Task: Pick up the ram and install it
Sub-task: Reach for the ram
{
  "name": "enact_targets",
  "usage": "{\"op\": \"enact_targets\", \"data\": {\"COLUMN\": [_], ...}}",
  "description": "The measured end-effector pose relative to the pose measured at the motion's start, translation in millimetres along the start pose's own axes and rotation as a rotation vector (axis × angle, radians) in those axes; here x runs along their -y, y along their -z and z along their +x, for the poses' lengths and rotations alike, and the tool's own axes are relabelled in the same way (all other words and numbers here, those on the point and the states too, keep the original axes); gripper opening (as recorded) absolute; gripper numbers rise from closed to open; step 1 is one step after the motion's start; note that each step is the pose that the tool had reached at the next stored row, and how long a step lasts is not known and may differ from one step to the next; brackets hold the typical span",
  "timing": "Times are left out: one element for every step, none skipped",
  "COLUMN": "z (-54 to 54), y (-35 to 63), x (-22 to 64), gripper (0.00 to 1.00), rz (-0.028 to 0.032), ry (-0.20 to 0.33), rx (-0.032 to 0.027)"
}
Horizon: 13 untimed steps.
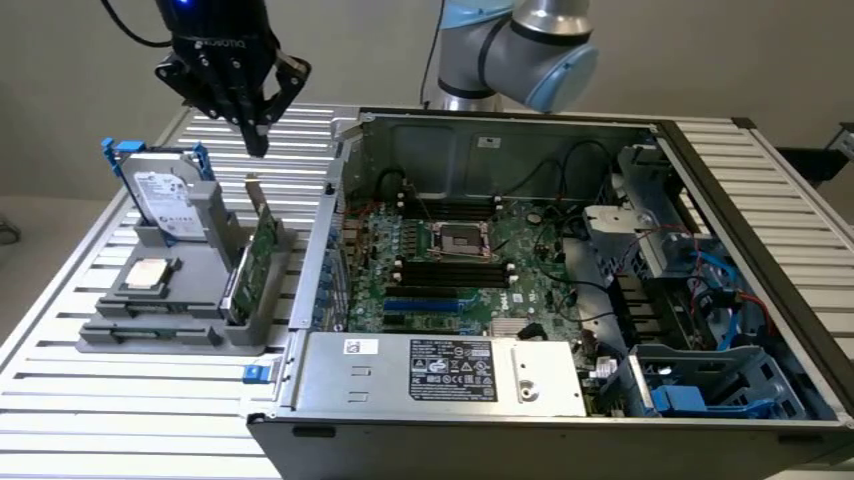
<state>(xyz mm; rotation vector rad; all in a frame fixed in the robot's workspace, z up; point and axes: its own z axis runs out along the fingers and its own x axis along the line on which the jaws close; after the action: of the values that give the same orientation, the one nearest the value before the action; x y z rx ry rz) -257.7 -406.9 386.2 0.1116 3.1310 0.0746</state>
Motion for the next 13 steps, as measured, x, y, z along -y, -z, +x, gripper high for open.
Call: {"op": "enact_targets", "data": {"z": [4.8, 9.1, 13.5, 18.0, 22.5, 26.8, 31.2, 35.2, 39.1, 43.0, 46.8, 50.7, 54.5], "y": [-0.6, -1.2, -1.7, -2.4, -2.9, -3.5, -4.1, -4.7, -5.4, -5.9, -6.6, -7.2, -7.7], "x": [1.3, 2.5, 3.8, 5.3, 6.8, 8.5, 10.3, 12.2, 14.1, 16.1, 18.1, 20.0, 22.1], "gripper": [0.11, 0.11, 0.11, 0.11, 0.11, 0.11, 0.11, 0.11, 0.11, 0.11, 0.11, 0.11, 0.11], "rz": [0.0001, 0.0001, 0.0001, 0.0001, 0.0001, 0.0000, 0.0001, 0.0000, 0.0000, 0.0001, 0.0001, 0.0000, 0.0001], "ry": [0.000, 0.000, 0.000, 0.000, 0.000, 0.000, 0.000, 0.000, 0.000, 0.000, 0.000, 0.000, 0.000], "rx": [-0.0002, -0.0003, -0.0004, -0.0004, -0.0004, -0.0004, -0.0004, -0.0004, -0.0003, -0.0004, -0.0004, -0.0003, -0.0004]}}
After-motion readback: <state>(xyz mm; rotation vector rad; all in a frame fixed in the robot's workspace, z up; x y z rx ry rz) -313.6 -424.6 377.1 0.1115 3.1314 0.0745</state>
